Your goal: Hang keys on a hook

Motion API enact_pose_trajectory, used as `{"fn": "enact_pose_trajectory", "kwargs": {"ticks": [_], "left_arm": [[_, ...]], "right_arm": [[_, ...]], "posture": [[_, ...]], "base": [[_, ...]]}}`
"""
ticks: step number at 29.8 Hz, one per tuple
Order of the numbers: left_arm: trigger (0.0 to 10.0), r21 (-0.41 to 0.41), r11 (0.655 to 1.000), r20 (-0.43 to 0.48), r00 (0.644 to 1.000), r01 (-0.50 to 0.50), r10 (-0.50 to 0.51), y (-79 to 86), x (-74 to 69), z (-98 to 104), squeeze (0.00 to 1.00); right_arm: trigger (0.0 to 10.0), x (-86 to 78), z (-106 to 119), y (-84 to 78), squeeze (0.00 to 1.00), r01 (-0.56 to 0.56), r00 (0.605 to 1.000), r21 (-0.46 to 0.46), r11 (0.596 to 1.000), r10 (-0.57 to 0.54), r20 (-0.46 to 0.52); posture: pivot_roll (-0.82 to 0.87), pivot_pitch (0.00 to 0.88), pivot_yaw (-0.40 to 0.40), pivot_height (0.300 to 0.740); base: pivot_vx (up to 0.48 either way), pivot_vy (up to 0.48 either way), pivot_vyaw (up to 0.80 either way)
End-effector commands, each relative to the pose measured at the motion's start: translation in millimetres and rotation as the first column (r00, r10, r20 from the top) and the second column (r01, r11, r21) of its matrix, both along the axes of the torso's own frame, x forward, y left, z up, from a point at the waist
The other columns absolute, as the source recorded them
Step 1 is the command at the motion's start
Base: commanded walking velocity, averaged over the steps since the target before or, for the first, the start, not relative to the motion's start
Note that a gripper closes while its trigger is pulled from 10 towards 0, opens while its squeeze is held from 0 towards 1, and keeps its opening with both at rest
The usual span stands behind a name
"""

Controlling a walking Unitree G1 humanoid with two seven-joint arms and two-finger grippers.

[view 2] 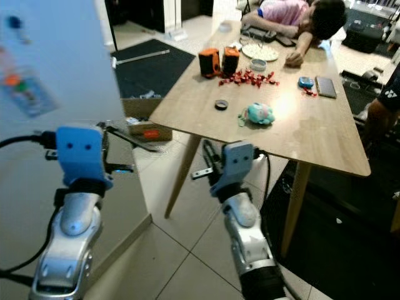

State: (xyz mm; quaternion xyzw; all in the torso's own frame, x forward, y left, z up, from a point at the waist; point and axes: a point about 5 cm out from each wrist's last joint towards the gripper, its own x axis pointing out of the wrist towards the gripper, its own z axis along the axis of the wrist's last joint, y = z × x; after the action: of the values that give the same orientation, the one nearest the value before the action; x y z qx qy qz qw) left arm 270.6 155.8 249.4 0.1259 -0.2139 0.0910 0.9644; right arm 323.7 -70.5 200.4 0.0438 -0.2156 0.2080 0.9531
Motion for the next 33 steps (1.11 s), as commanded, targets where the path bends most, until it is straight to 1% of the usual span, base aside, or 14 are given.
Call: {"fn": "enact_pose_trajectory", "kwargs": {"ticks": [1, 16, 20, 33], "left_arm": [[10.0, 0.009, 1.0, 0.005, 1.0, 0.01, -0.01, -2.8, -1.6, 0.1, 0.0], [10.0, 0.013, 1.0, -0.006, 1.0, 0.028, -0.028, -5.4, -1.4, -1.3, 0.0], [10.0, 0.013, 0.999, -0.005, 1.0, 0.03, -0.03, -5.4, -1.7, -1.2, 0.0], [10.0, 0.018, 0.999, -0.008, 1.0, 0.029, -0.029, -5.9, -2.0, -3.0, 0.0]], "right_arm": [[10.0, 0.2, -4.5, -5.3, 0.0, 0.015, 1.0, -0.004, 1.0, -0.015, -0.012], [10.0, 0.3, -6.1, -4.8, 0.0, 0.011, 1.0, 0.002, 1.0, -0.011, -0.018], [10.0, 0.3, -6.8, -2.3, 0.0, -0.001, 1.0, 0.01, 1.0, 0.002, -0.024], [10.0, 0.9, -6.1, -1.2, 0.0, -0.006, 1.0, -0.011, 1.0, 0.006, -0.017]], "posture": [[0.26, 0.149, -0.052, 0.74], [0.27, 0.153, -0.05, 0.74], [0.27, 0.154, -0.051, 0.74], [0.27, 0.153, -0.052, 0.74]], "base": [[0.0, 0.0, 0.0], [0.0, 0.0, 0.0], [0.0, 0.0, 0.0], [0.0, 0.0, 0.0]]}}
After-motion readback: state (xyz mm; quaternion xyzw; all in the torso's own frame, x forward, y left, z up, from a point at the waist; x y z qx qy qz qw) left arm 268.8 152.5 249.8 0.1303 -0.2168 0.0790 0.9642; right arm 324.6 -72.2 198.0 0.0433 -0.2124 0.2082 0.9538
